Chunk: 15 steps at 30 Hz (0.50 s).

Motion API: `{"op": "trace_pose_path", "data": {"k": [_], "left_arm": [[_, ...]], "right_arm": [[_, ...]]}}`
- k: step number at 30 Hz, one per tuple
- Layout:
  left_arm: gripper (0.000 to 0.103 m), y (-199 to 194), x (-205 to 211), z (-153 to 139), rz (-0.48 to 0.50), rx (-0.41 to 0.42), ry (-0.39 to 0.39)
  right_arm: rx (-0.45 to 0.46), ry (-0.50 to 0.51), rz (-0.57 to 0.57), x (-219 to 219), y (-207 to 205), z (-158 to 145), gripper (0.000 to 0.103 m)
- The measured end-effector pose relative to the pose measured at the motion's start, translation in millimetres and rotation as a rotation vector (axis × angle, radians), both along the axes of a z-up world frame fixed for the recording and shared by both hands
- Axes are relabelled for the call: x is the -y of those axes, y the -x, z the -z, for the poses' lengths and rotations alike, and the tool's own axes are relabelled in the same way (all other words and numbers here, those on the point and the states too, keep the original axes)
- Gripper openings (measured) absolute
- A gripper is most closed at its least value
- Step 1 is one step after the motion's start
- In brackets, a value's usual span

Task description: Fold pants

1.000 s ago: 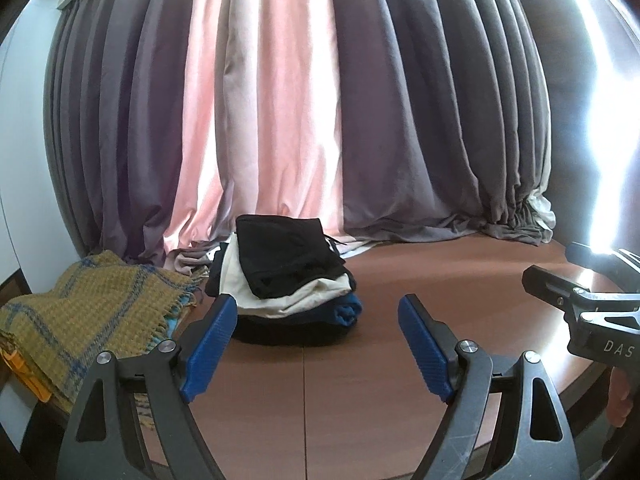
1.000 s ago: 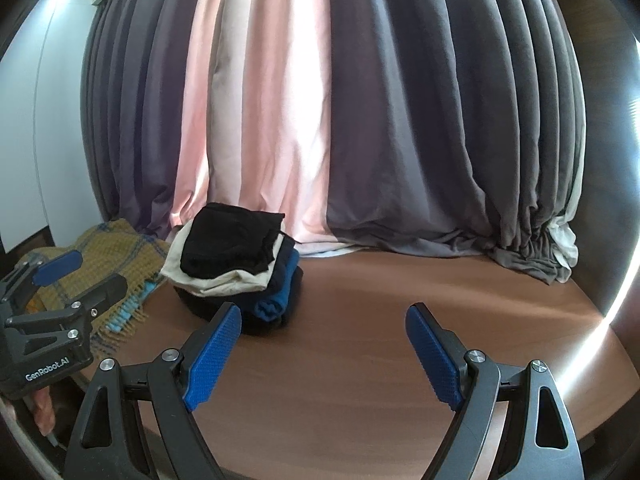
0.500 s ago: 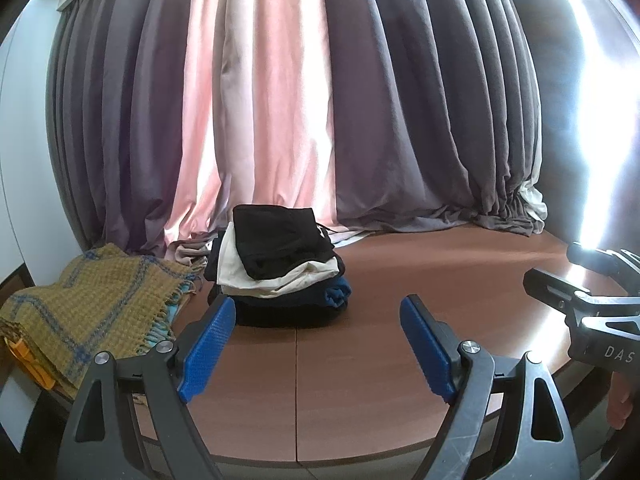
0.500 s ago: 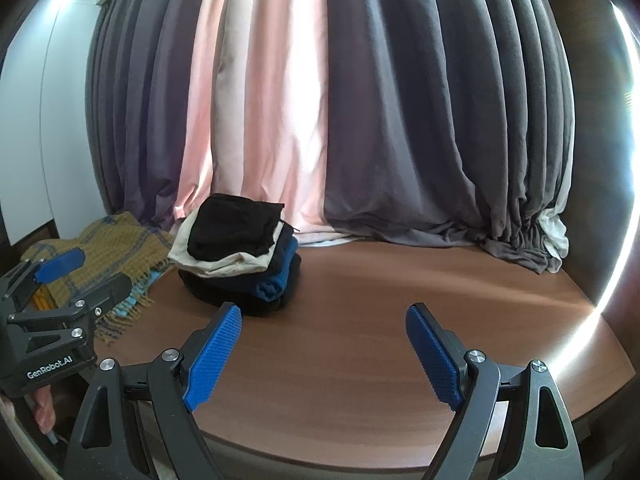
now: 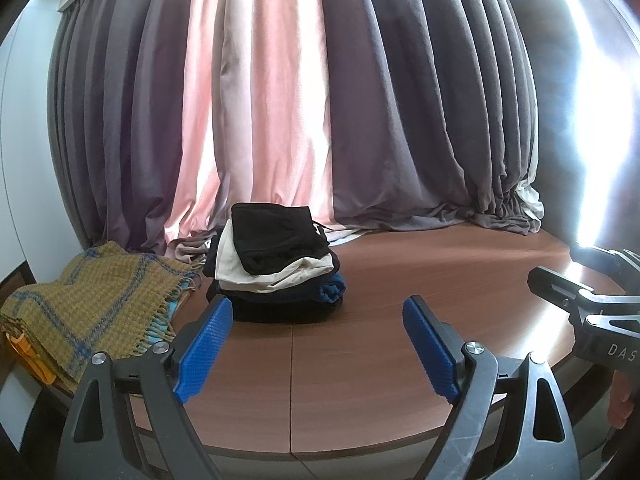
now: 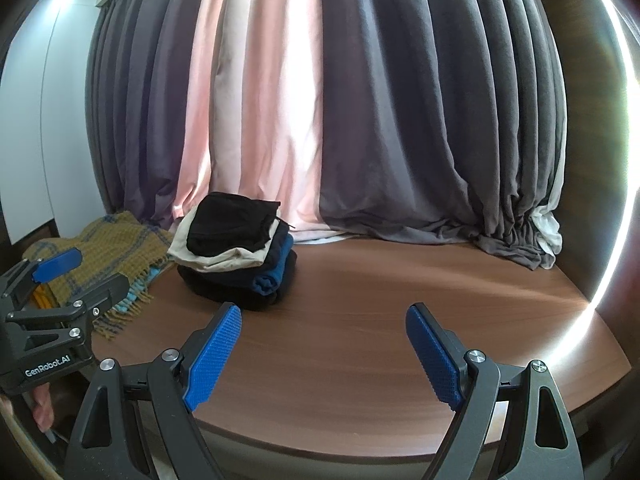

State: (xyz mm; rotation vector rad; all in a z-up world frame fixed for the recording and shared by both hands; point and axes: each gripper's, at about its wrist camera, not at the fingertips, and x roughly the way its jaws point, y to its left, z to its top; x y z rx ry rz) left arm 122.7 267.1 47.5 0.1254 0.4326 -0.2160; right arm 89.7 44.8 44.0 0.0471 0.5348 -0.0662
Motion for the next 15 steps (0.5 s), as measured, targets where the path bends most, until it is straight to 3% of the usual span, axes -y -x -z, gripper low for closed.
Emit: {"op": "trace_pose_path", "data": {"k": [15], "left_arm": [[0.098,4.5,4.3,-2.3,-0.016,-0.004,-0.001]], "right_arm": [[0.007,0.002,0.012,6.9,3.9,-3.7,0.085]]}}
